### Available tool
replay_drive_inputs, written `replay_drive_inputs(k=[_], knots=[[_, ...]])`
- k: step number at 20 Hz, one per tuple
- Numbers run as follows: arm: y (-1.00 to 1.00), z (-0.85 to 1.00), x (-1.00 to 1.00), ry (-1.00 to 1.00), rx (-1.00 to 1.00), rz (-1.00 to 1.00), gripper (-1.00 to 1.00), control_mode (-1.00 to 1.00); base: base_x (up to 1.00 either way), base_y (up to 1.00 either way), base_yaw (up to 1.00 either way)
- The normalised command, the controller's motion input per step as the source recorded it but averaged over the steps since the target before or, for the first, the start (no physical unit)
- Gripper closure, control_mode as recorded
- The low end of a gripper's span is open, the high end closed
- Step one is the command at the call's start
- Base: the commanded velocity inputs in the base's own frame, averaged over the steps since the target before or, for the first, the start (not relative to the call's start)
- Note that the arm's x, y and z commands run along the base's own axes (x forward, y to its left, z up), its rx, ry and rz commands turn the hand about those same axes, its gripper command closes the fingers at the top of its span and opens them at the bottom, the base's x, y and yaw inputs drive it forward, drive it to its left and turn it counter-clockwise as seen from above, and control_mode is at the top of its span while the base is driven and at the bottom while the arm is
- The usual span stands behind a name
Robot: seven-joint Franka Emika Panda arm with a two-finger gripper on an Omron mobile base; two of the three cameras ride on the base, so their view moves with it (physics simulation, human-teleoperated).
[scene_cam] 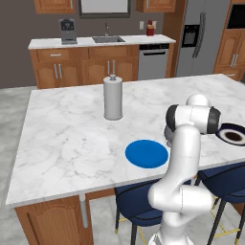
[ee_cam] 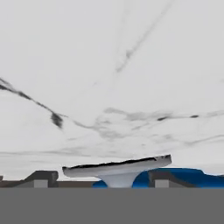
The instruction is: Retrieve the wine glasses from the counter and place one next to each plate.
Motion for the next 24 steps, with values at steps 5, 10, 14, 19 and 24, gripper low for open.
replay_drive_inputs(k=[5,10,14,19,24], knots=[[-0.28,-0.03,0.0,0.0,0.0,-0.07,-1.0,-1.0,0.0,0.0,0.0],[-0.31,0.0,-0.04,-0.02,0.0,-0.11,-1.0,-1.0,0.0,0.0,0.0],[-0.18,0.0,0.0,-0.01,0.0,-0.11,-1.0,-1.0,0.0,0.0,0.0],[-0.27,0.0,-0.01,0.0,0.0,-0.13,-1.0,-1.0,0.0,0.0,0.0],[-0.24,0.29,-0.67,-0.06,0.0,-0.22,-1.0,-1.0,0.0,0.0,0.0]])
